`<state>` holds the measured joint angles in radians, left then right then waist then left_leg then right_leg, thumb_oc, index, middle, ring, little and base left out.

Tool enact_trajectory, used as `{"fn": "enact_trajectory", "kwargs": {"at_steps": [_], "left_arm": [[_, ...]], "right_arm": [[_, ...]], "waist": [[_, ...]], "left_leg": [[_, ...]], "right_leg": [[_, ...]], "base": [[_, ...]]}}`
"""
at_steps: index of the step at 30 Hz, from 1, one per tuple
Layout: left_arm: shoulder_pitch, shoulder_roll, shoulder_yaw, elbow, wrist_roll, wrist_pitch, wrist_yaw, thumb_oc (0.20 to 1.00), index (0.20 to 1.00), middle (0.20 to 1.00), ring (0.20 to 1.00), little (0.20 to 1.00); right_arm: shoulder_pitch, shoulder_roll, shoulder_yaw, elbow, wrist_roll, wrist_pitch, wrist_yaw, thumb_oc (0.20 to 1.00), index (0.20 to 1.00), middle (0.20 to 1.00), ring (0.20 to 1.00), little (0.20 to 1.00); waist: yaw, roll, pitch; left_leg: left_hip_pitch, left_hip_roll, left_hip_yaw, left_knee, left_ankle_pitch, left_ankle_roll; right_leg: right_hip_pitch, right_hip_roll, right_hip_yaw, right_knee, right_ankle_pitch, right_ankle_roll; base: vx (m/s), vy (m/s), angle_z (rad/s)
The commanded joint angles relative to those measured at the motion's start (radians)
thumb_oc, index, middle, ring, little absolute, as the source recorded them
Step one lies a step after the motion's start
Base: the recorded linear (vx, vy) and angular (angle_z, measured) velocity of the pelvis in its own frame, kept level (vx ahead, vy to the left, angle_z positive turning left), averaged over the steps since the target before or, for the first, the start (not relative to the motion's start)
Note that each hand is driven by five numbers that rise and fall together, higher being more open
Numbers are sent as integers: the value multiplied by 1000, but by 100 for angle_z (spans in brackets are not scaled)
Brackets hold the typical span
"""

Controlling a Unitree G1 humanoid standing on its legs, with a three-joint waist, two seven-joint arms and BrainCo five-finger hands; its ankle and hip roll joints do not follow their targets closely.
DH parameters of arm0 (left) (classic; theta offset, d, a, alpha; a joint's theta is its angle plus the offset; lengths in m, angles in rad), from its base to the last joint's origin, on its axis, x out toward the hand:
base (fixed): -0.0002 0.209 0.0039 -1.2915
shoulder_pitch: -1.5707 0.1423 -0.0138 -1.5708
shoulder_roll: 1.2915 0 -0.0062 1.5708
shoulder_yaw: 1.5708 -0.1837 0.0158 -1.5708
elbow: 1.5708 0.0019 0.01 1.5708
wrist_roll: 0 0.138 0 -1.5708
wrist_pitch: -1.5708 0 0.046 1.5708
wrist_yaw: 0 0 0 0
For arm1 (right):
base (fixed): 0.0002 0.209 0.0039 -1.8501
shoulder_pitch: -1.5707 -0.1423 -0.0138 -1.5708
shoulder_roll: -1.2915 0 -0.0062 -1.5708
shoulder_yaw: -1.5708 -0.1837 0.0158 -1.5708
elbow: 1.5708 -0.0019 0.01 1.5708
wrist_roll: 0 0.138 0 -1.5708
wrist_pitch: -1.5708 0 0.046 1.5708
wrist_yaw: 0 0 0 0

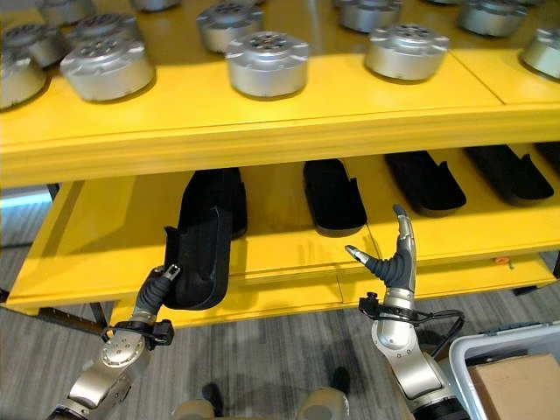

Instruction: Move parts from the plastic box to the shelf.

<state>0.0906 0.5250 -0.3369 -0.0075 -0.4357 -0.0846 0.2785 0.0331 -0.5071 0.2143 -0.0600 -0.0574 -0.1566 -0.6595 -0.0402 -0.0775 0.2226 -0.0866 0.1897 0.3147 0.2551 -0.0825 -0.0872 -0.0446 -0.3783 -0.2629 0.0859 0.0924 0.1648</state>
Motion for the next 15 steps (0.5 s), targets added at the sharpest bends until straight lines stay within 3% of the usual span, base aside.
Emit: {"fn": "enact_trajectory", "kwargs": {"at_steps": [1,4,5,6,8,9,13,15], "left_arm": [[-80,-30,59,-109,60,-92,-27,200,200,200,200,200],[-103,-35,57,-98,72,-81,-54,200,200,200,200,200],[-110,-40,53,-92,83,-72,-57,200,200,200,200,200],[-111,-40,52,-91,83,-74,-54,200,200,200,200,200],[-79,-25,63,-106,91,-53,-31,200,200,200,200,200],[-71,-22,67,-118,88,-32,-24,200,200,200,200,200],[-25,-21,86,-128,57,-31,-7,200,200,200,200,200],[-2,-36,93,-130,19,-39,38,200,200,200,200,200]], "right_arm": [[-46,-58,-15,-74,2,-7,-18,1000,1000,1000,1000,1000],[-28,-38,-17,-61,-2,-5,-32,1000,1000,1000,1000,1000],[-20,-26,-19,-58,-12,-11,-30,1000,1000,1000,1000,1000],[-20,-24,-19,-58,-14,-12,-30,1000,1000,1000,1000,1000],[17,-35,-34,-78,15,-39,-7,1000,1000,1000,1000,1000],[41,-49,-45,-96,27,-44,6,1000,1000,1000,1000,1000],[66,-77,-41,-118,32,-49,29,1000,1000,1000,1000,1000],[64,-81,-26,-112,32,-54,29,1000,1000,1000,1000,1000]], "waist": [[-15,63,56],[-16,52,54],[-27,47,49],[-29,47,48],[-44,60,25],[-46,57,14],[-41,53,-14],[-34,46,-20]], "left_leg": [[104,-29,58,2,-137,110],[96,-77,41,-14,-147,135],[114,-116,36,-83,-116,156],[119,-121,34,-97,-113,159],[164,-130,19,-247,-53,157],[177,-140,19,-283,-33,150],[199,-158,48,-338,10,125],[204,-175,60,-334,13,118]], "right_leg": [[38,-10,-31,103,-92,32],[49,-41,10,61,-10,51],[14,-30,49,75,49,51],[6,-27,60,81,57,53],[-28,166,76,191,-97,41],[-17,225,50,194,-138,25],[9,342,7,173,-178,-23],[43,375,-19,128,-191,-45]], "base": [[-25,170,18],[6,226,18],[-12,252,14],[-13,305,22],[57,204,-2],[93,107,-21],[77,52,-30],[129,-10,-44]]}}
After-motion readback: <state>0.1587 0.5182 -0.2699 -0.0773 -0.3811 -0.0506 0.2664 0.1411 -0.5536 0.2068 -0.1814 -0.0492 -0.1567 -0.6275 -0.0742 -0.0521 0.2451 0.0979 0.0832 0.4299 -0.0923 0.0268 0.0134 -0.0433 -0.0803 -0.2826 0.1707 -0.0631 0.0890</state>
